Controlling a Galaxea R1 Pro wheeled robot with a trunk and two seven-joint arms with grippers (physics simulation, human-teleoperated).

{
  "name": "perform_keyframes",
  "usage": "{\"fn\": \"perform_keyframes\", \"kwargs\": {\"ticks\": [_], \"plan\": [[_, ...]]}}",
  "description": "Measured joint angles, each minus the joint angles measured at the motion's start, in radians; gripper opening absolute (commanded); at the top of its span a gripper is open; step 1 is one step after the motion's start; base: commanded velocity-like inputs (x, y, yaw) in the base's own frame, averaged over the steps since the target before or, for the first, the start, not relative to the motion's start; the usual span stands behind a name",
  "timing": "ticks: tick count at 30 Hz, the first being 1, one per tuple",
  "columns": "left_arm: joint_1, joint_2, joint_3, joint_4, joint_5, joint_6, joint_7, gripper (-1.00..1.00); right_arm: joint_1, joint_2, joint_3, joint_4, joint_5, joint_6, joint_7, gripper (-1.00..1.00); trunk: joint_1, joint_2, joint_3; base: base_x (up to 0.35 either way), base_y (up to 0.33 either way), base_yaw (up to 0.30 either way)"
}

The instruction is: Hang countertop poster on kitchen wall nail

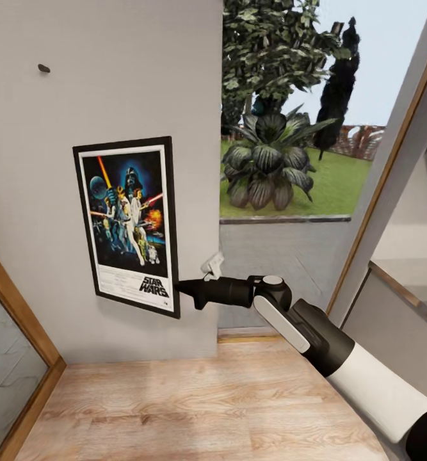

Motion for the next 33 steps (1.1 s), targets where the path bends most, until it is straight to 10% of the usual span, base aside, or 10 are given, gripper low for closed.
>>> {"fn": "perform_keyframes", "kwargs": {"ticks": [20,26,33], "plan": [[0.0,0.0,0.0,0.0,0.0,0.0,0.002,1.0,0.005,0.006,0.0,-0.003,-0.007,-0.006,-0.05,-1.0,0.0,0.0,0.0,0.044,0.0,0.0],[0.0,0.0,0.0,0.001,0.0,0.0,0.001,1.0,-0.055,0.085,-0.002,-0.004,-0.014,0.071,0.01,-1.0,0.0,0.0,0.0,0.132,0.084,0.0],[0.0,0.0,0.0,0.001,0.0,0.0,0.001,1.0,-0.1,0.116,-0.003,0.0,-0.007,0.077,0.035,-1.0,0.0,0.0,0.0,0.019,0.016,0.0]]}}
